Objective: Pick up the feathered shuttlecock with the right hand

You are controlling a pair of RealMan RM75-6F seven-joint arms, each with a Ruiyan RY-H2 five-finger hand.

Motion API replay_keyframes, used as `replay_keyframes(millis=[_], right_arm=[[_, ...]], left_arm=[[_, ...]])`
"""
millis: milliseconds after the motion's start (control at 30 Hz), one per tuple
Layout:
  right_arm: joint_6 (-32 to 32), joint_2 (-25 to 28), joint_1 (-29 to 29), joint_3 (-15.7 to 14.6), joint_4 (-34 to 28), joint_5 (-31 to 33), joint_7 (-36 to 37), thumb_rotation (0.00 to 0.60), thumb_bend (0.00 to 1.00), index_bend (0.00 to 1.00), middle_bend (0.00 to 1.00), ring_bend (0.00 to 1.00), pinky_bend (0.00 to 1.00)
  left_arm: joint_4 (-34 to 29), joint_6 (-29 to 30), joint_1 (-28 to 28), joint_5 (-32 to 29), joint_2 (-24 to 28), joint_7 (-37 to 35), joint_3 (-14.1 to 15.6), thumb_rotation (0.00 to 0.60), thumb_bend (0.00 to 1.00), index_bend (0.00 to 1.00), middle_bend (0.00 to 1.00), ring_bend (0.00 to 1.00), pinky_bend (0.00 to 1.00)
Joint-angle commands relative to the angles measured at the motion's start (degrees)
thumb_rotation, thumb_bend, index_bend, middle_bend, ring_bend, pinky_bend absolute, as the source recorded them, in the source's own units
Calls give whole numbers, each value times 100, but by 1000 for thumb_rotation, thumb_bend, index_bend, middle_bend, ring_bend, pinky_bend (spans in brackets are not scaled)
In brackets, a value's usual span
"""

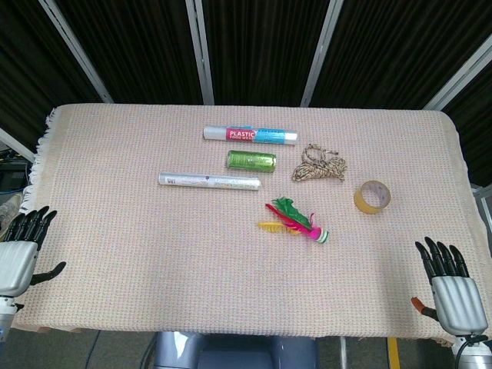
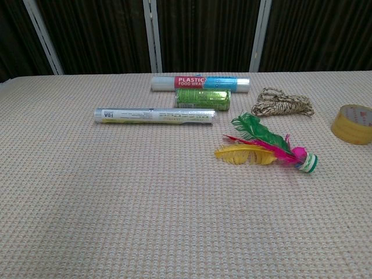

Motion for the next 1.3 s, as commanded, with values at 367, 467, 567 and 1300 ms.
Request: replay_keyframes(millis=[367,467,567,1300], right_arm=[[-136,-186,146,-7,107,-163,99,600,12,51,0,0,0],[-230,-330,295,16,77,-350,48,600,44,179,0,0,0],[-385,-451,504,116,25,-453,37,600,85,252,0,0,0],[-2730,-1889,2500,1165,685,990,-766,600,156,333,0,0,0]], left_arm=[[-53,-13,-6,-24,-2,21,-7,600,195,0,0,0,0],[-74,9,-1,-6,23,-52,-13,600,196,0,0,0,0],[-35,-38,-25,8,43,-174,-12,600,196,0,0,0,0],[19,-202,-65,-242,-10,-164,-63,600,195,0,0,0,0]])
